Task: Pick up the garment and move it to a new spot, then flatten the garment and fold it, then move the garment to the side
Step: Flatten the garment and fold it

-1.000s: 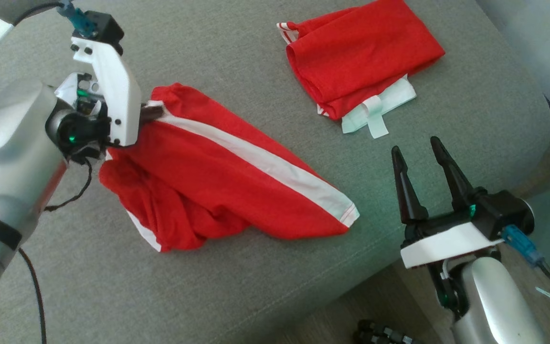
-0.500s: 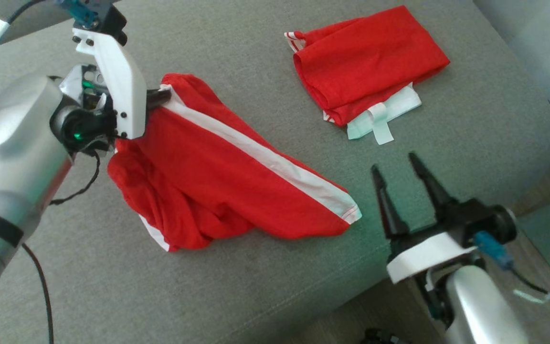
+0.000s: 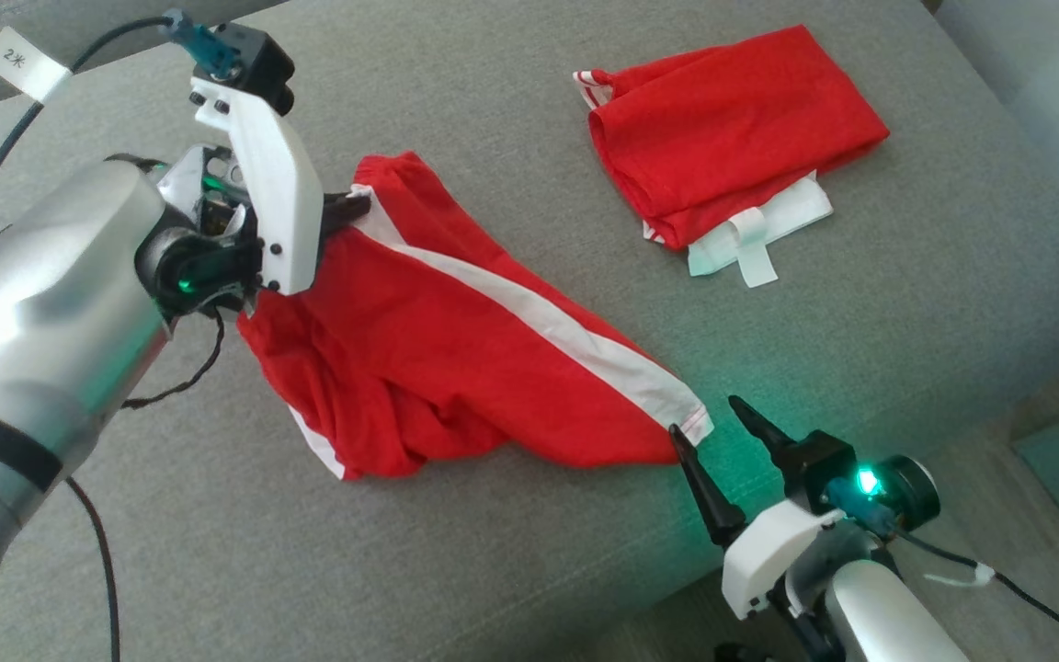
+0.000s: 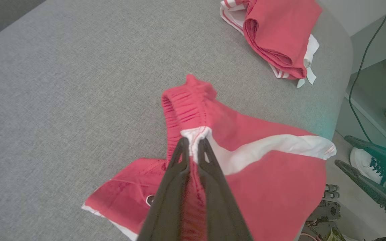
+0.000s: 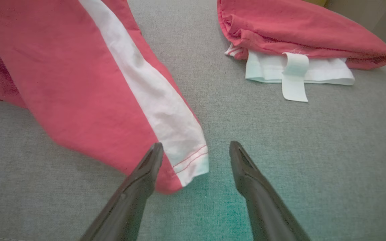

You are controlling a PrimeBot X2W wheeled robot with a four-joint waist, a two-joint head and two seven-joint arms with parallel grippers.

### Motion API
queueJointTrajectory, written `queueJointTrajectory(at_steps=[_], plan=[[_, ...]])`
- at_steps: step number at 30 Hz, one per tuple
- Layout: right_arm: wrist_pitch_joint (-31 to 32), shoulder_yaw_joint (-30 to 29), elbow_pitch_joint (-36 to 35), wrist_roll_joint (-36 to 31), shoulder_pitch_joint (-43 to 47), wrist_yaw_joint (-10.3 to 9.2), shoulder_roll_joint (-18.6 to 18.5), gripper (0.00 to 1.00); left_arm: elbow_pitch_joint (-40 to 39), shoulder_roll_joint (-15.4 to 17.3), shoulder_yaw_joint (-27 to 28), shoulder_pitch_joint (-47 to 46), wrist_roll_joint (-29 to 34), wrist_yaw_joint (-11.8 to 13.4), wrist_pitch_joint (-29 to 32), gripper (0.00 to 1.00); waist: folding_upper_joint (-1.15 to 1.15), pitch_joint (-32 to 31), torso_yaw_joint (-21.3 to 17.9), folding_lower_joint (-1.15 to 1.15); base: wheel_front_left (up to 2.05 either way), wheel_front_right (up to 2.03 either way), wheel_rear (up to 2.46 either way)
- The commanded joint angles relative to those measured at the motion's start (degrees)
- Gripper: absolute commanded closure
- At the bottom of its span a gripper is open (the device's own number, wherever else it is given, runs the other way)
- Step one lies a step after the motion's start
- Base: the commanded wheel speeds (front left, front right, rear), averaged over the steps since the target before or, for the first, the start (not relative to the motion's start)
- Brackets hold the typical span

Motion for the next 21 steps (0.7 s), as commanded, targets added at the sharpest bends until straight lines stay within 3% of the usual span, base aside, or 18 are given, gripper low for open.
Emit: queueJointTrajectory(at_steps=[1,18,19,21], plan=[[-0.01,1.14,-0.8,0.13,-2.0,-0.05,-0.14,0.0,-1.42,2.22,1.76,-4.49,-0.82,0.01,-0.41,1.0,0.0,-0.03,0.1,0.0,0.0,0.0,0.0],[-1.22,4.62,10.96,3.32,-9.65,-0.05,0.52,0.0,-2.18,2.75,-2.18,-6.82,-3.5,0.01,-0.76,1.0,0.0,0.74,0.89,0.0,0.0,0.0,0.0],[-1.34,4.89,11.43,3.62,-10.0,-0.05,0.56,0.04,-2.17,2.77,-2.34,-6.9,-3.6,0.01,-0.79,1.0,0.0,0.75,0.92,0.0,0.0,0.0,0.0],[-1.57,5.38,12.12,4.5,-10.55,-0.05,0.64,1.0,-2.13,2.83,-2.63,-7.0,-3.79,0.01,-0.92,1.0,0.0,0.71,0.9,0.0,0.0,0.0,0.0]])
